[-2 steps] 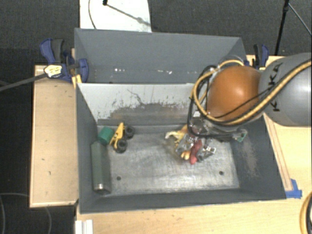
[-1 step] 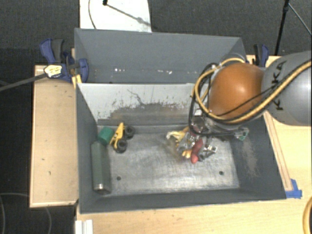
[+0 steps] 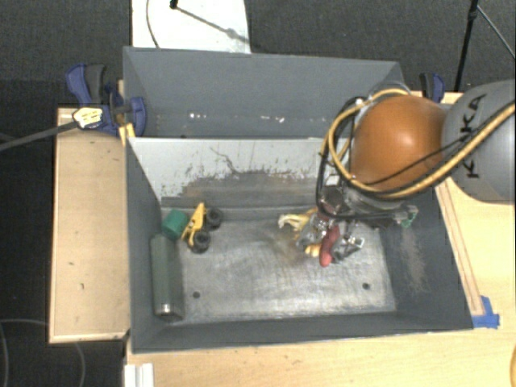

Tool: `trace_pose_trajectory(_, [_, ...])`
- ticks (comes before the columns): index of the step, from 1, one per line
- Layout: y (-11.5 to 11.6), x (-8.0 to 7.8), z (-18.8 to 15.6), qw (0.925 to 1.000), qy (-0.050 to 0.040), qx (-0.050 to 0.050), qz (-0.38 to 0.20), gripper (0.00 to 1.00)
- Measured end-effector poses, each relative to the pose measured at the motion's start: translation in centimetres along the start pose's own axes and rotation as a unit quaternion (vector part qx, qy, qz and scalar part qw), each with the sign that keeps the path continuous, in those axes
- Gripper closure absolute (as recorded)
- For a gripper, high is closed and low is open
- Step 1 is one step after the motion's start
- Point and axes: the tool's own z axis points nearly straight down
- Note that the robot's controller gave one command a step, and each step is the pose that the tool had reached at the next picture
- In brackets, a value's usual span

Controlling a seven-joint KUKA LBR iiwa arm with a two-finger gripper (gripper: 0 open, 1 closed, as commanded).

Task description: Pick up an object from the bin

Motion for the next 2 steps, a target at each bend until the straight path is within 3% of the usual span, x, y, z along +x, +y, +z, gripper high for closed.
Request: trace_pose_trajectory(2, [-0.2,-0.1,-3.6,1.0,-0.0019,0.003,0.0,1.0])
